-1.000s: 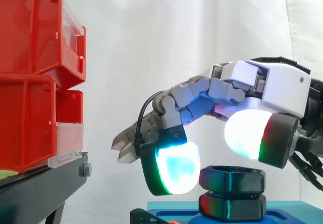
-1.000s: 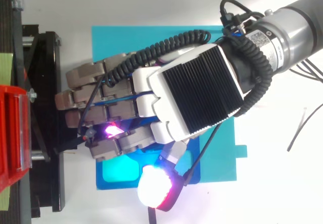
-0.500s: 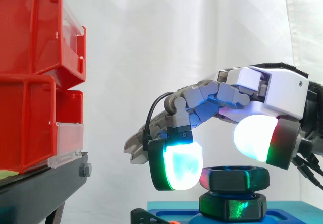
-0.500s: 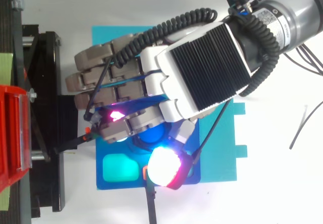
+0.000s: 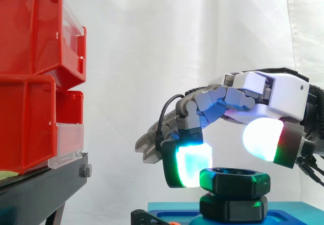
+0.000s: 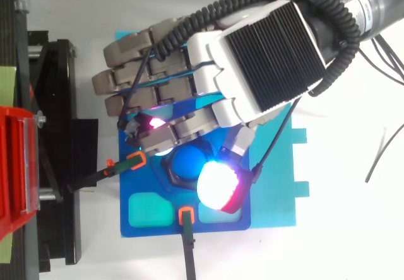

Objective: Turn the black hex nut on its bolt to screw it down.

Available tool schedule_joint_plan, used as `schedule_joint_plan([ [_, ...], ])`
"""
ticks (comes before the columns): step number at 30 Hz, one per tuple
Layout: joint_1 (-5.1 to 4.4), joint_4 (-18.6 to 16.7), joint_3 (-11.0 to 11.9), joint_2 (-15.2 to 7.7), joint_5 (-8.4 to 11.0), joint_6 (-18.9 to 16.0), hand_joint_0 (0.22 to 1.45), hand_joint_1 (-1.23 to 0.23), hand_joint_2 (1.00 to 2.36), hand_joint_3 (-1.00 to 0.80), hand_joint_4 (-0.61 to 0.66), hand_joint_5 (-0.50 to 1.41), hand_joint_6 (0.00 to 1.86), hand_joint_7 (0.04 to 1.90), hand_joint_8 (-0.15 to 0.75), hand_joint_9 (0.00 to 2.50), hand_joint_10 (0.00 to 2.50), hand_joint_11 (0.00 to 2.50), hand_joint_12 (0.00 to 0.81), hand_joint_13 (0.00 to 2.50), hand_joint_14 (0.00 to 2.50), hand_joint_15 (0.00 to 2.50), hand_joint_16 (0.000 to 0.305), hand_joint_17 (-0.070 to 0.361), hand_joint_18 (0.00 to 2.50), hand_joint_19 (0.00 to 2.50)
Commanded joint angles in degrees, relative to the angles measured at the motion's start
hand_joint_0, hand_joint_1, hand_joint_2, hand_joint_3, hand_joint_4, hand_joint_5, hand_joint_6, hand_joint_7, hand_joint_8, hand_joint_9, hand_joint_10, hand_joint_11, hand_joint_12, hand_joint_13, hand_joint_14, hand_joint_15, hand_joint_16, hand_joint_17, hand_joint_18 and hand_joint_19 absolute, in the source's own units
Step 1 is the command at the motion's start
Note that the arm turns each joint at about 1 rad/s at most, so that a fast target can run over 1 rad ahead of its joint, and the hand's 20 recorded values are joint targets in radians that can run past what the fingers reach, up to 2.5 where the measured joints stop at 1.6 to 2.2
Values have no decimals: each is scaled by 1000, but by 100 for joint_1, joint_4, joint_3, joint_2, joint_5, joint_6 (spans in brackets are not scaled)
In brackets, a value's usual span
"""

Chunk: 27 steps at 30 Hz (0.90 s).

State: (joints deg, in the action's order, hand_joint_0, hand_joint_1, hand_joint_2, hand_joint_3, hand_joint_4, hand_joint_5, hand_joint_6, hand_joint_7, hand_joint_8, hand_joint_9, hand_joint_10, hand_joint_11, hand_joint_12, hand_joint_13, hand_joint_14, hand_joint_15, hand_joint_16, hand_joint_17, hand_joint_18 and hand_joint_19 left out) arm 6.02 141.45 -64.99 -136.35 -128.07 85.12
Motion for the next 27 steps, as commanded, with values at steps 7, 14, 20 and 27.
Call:
schedule_joint_plan([
  [7,92,454,531,4,-280,-242,507,-151,1000,-500,128,-24,708,1298,256,863,5,119,317,681,6,152,53,119,596,344],
  [14,4,577,619,4,-236,-154,506,-154,1000,-500,135,-20,677,1344,260,872,5,126,317,680,7,151,53,120,598,343],
  [20,-83,595,619,4,-69,-145,505,-157,1000,-500,147,-12,608,1432,259,862,5,126,318,673,6,143,53,120,596,338],
  [27,-356,612,619,4,440,-154,505,-158,1000,-500,186,0,500,1560,262,859,5,136,320,665,7,148,53,120,592,345],
])
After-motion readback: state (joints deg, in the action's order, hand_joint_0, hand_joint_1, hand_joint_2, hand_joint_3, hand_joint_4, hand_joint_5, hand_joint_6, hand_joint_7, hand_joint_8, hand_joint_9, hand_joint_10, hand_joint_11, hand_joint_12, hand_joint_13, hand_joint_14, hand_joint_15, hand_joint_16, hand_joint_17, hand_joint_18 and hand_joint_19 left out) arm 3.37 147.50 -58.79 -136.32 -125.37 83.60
